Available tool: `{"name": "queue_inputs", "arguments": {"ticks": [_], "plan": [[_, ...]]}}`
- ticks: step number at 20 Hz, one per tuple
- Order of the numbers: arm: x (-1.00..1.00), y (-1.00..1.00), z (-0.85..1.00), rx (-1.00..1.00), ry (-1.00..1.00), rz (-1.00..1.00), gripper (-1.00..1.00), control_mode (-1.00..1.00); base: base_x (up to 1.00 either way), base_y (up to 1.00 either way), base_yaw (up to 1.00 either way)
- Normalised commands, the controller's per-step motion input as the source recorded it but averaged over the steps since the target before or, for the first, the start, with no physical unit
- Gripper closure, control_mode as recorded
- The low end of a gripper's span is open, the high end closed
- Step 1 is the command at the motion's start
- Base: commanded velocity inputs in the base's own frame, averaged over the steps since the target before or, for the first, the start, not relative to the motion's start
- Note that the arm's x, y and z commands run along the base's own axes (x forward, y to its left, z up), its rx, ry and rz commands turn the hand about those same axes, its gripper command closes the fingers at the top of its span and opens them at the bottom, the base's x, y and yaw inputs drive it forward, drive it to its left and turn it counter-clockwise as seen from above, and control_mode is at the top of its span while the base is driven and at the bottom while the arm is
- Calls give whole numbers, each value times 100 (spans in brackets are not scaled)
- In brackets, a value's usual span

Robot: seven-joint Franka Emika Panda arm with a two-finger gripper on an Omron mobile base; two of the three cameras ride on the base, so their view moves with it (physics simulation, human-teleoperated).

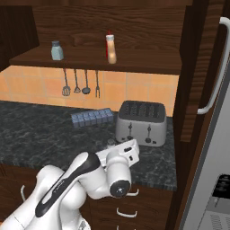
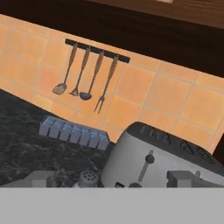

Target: Put the shaker and condiment bottle from the counter next to their counterparts in the cabinet.

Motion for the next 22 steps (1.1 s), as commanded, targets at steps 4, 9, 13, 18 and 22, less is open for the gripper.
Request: {"name": "queue_inputs", "arguments": {"ticks": [4, 9, 13, 18, 22], "plan": [[12, 0, -3, -3, 11, 7, -100, -100, 0, 0, 0], [0, 0, -22, -3, 5, 9, -100, -100, 0, 0, 0], [4, 0, -33, -4, 5, 7, -100, -100, 0, 0, 0], [12, 0, -11, -1, 12, 3, -100, -100, 0, 0, 0], [4, 0, -4, 0, 10, 0, -100, -100, 0, 0, 0]]}}
